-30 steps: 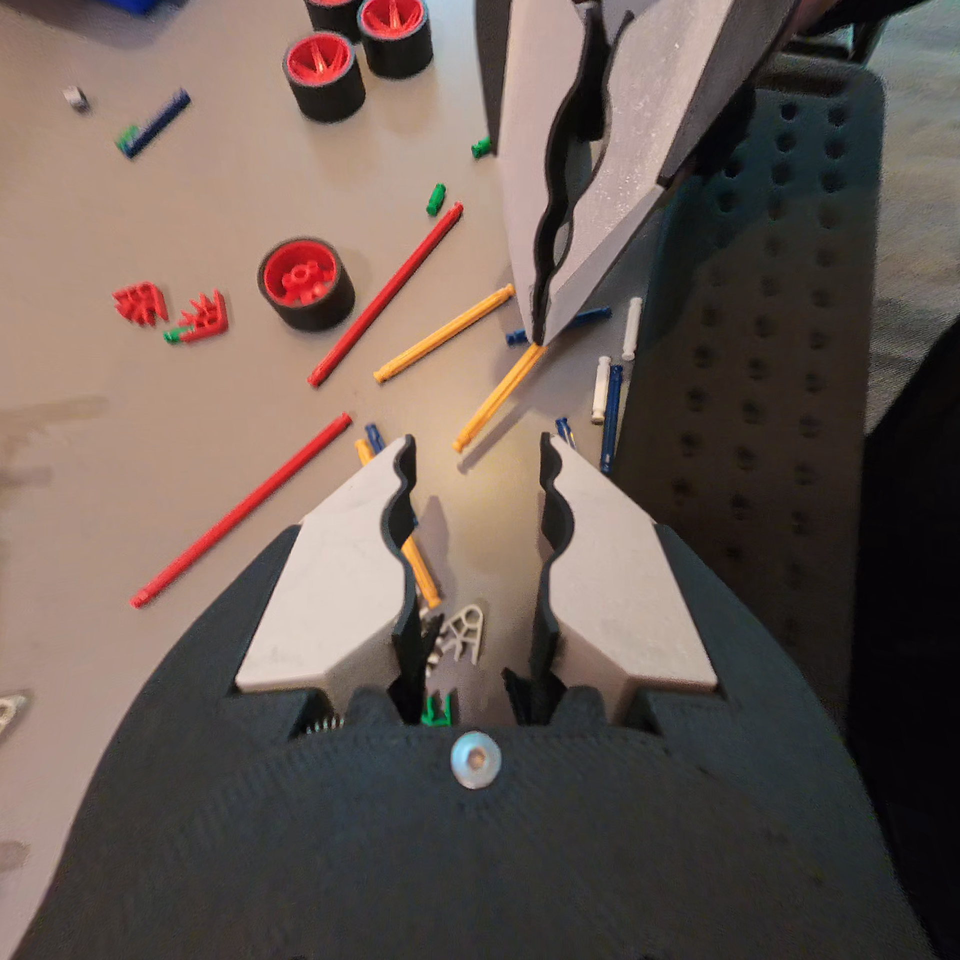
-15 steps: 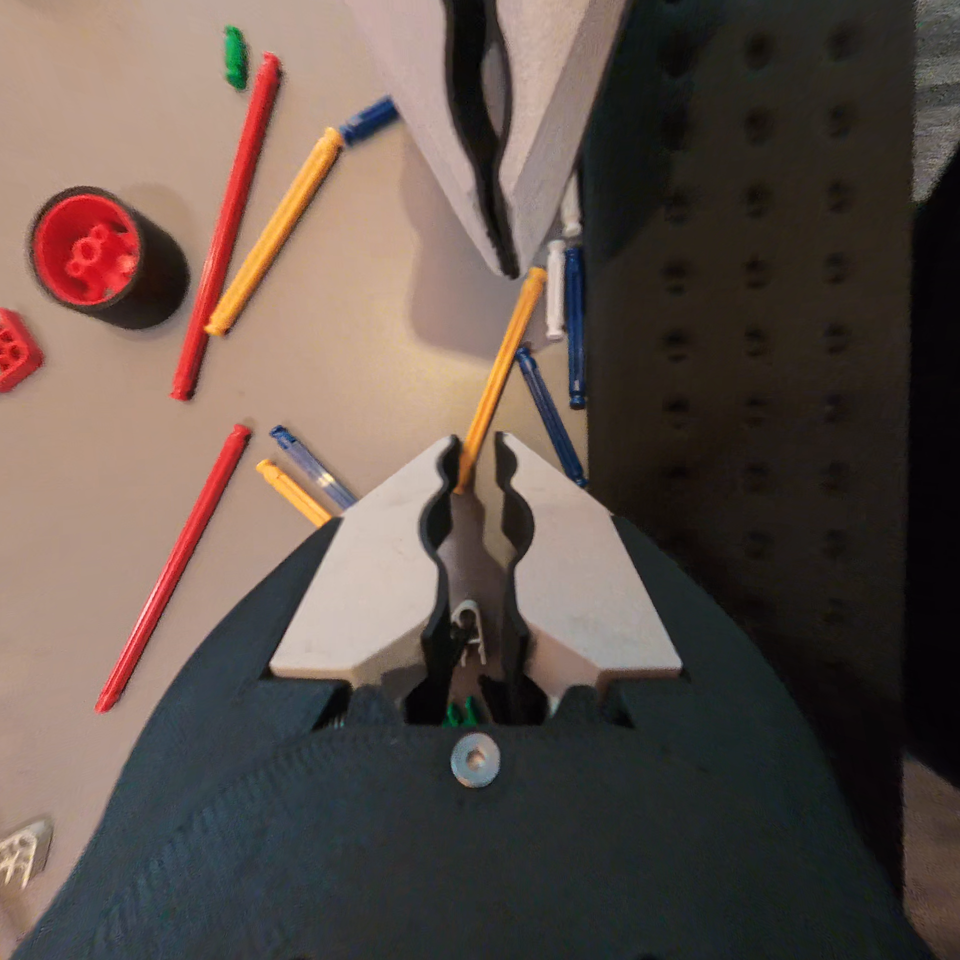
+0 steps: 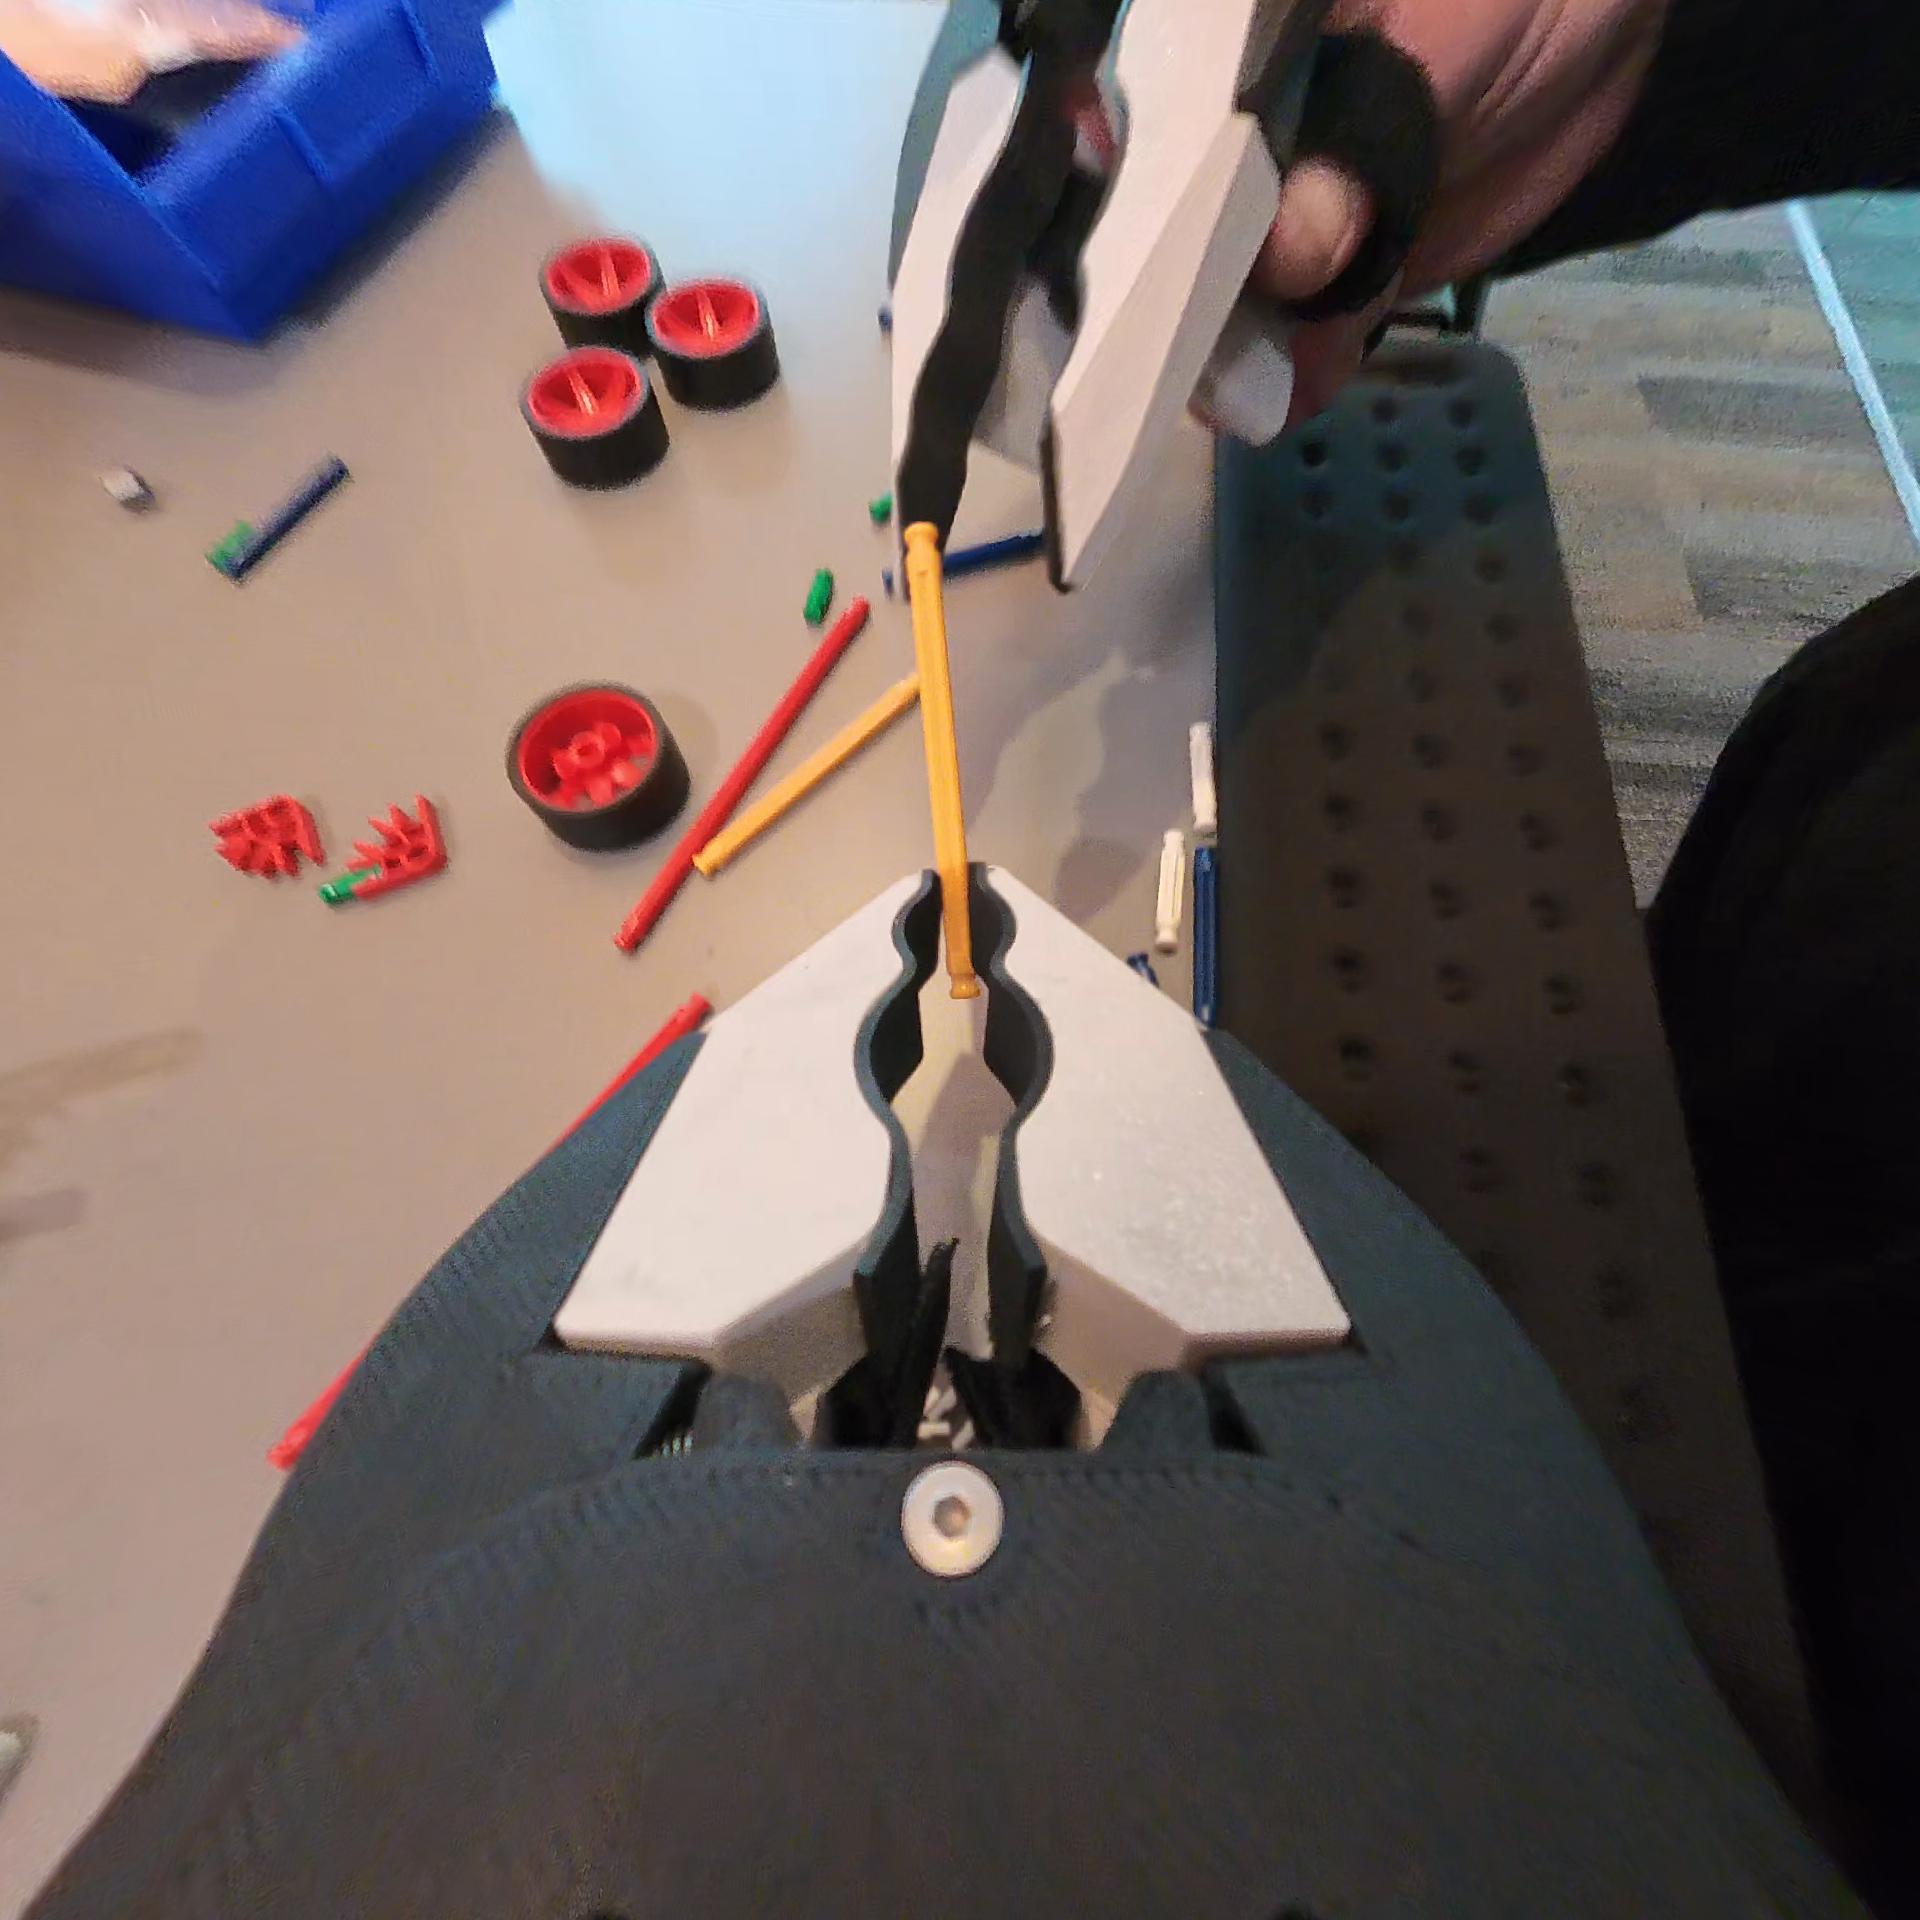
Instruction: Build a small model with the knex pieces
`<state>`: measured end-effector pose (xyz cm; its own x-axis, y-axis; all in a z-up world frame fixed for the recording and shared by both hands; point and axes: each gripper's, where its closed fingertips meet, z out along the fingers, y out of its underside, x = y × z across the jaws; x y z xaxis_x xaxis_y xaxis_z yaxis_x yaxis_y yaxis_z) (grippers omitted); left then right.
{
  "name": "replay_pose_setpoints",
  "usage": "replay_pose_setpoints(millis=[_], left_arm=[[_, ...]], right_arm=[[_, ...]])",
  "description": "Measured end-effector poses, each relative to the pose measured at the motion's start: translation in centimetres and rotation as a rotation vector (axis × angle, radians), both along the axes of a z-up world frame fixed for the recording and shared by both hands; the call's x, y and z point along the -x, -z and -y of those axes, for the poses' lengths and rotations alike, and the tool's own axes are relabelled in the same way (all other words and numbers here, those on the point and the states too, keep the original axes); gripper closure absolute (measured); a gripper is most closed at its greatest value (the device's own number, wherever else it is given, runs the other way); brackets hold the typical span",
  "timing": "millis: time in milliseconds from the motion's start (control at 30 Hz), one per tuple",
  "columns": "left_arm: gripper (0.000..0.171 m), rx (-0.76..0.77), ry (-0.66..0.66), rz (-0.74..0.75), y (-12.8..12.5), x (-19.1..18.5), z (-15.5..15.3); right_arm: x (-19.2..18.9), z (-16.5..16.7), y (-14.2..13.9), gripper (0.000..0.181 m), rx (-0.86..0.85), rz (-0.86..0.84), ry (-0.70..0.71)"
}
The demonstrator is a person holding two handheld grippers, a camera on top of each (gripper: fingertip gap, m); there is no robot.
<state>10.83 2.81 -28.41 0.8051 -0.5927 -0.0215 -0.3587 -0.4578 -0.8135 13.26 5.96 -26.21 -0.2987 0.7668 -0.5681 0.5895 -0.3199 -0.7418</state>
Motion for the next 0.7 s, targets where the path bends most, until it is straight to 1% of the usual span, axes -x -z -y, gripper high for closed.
replay_pose_setpoints(millis=[67, 100, 167, 233, 267, 333, 400, 433, 467, 533, 633, 700], left_arm=[[0.170, -0.060, 0.010, -0.025, -1.0, -0.2, -0.4], [0.170, -0.077, 0.024, -0.023, -1.3, -0.6, -0.5], [0.170, -0.116, 0.026, -0.009, -2.0, -0.9, -0.8], [0.170, -0.123, 0.029, -0.010, -2.0, -1.0, -1.2], [0.170, -0.142, 0.025, -0.022, -2.2, -0.8, -1.4], [0.170, -0.142, 0.016, 0.011, -2.4, -0.7, -2.1], [0.170, -0.148, -0.007, 0.020, -2.6, -0.1, -3.5], [0.169, -0.137, -0.005, 0.020, -2.5, 0.1, -4.2], [0.162, -0.103, -0.006, 0.025, -2.0, 0.5, -4.9], [0.155, -0.108, -0.039, 0.014, -1.8, 2.0, -6.8], [0.158, -0.097, -0.025, 0.034, -1.8, 3.2, -8.9], [0.166, -0.039, 0.021, 0.037, -1.1, 3.3, -9.7]], right_arm=[[0.4, 0.2, -0.8, 0.148, 0.067, -0.023, 0.003], [0.7, 0.4, -1.1, 0.154, 0.088, -0.032, -0.001], [1.2, 0.8, -1.9, 0.175, 0.124, -0.062, -0.015], [1.6, 0.7, -2.5, 0.177, 0.137, -0.086, -0.008], [1.8, 0.4, -2.6, 0.178, 0.129, -0.085, -0.002], [2.0, -0.4, -2.8, 0.179, 0.084, -0.090, 0.006], [2.6, -1.6, -3.1, 0.179, -0.006, -0.096, 0.013], [3.0, -2.3, -3.0, 0.179, -0.077, -0.086, 0.018], [3.4, -3.3, -2.8, 0.179, -0.166, -0.073, 0.025], [4.3, -4.7, -2.5, 0.179, -0.304, -0.040, 0.010], [5.9, -6.4, -2.0, 0.179, -0.460, 0.007, -0.032], [6.9, -7.3, -1.5, 0.179, -0.534, 0.048, -0.061]])
